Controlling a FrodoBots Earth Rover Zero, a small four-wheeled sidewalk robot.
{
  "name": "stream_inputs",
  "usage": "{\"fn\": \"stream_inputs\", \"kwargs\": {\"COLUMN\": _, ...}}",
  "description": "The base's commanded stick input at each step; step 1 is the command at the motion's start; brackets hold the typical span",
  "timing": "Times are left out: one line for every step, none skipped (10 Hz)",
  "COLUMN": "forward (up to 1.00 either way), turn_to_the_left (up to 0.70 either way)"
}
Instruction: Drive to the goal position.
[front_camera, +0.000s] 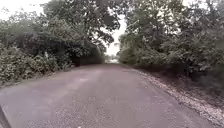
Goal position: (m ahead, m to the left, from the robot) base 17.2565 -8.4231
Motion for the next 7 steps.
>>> {"fn": "stream_inputs", "kwargs": {"forward": 0.21, "turn_to_the_left": 0.03}}
{"fn": "stream_inputs", "kwargs": {"forward": 0.30, "turn_to_the_left": 0.03}}
{"fn": "stream_inputs", "kwargs": {"forward": 0.59, "turn_to_the_left": 0.03}}
{"fn": "stream_inputs", "kwargs": {"forward": 0.97, "turn_to_the_left": 0.02}}
{"fn": "stream_inputs", "kwargs": {"forward": 0.99, "turn_to_the_left": 0.02}}
{"fn": "stream_inputs", "kwargs": {"forward": 1.00, "turn_to_the_left": 0.02}}
{"fn": "stream_inputs", "kwargs": {"forward": 1.00, "turn_to_the_left": 0.02}}
